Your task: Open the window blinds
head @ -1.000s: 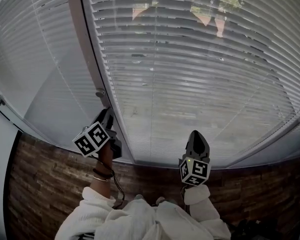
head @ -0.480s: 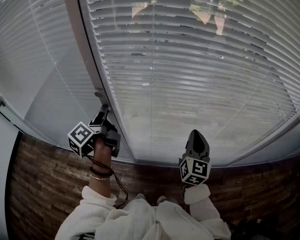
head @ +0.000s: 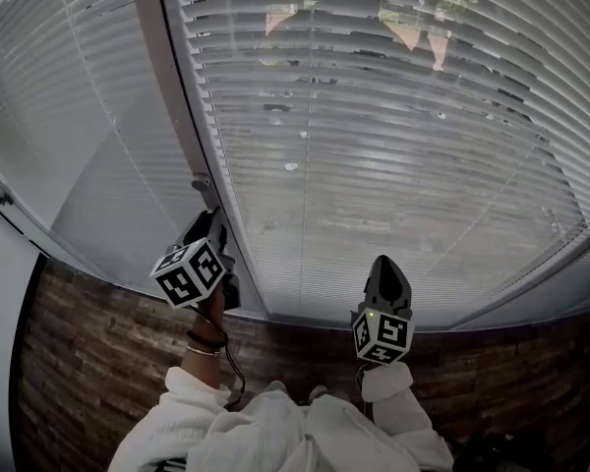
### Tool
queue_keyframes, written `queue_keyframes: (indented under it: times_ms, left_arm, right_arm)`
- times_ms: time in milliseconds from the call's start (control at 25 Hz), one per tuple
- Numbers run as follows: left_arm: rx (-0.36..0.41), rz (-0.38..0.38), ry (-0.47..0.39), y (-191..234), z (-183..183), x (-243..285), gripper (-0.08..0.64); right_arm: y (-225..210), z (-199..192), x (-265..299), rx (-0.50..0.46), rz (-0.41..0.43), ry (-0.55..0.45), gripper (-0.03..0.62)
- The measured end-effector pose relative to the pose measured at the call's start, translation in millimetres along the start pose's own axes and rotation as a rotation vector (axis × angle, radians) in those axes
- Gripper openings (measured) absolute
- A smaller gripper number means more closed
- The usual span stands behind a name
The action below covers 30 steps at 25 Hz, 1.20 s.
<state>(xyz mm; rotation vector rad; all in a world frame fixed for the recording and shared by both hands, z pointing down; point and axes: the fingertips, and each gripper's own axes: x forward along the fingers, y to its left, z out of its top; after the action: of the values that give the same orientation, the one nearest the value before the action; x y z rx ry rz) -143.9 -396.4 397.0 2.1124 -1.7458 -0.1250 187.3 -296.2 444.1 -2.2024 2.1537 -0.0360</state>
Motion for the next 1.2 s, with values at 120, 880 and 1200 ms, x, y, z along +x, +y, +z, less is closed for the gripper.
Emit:
queue_keyframes:
  times_ms: [120,880,1200]
  left_arm:
    - [0.134,0.029,0.012,-3.4,0.1,-0.6,0.123]
    - [0.458,0.081,0.018,-8.3,-5.5,-1.2,0.123]
    - [0.601,0.109,0.003,-7.4,-6.2,1.9,0.123]
  right_arm:
    - [1.6,-0.1,0.4,0.001,0.001,0.001,0.012]
    - [1.7,1.5,-4.9,-0.008,-0.01,-0.002,0.012]
    - [3.4,-1.3,-3.1,-0.007,-0.009,0.002,0.012]
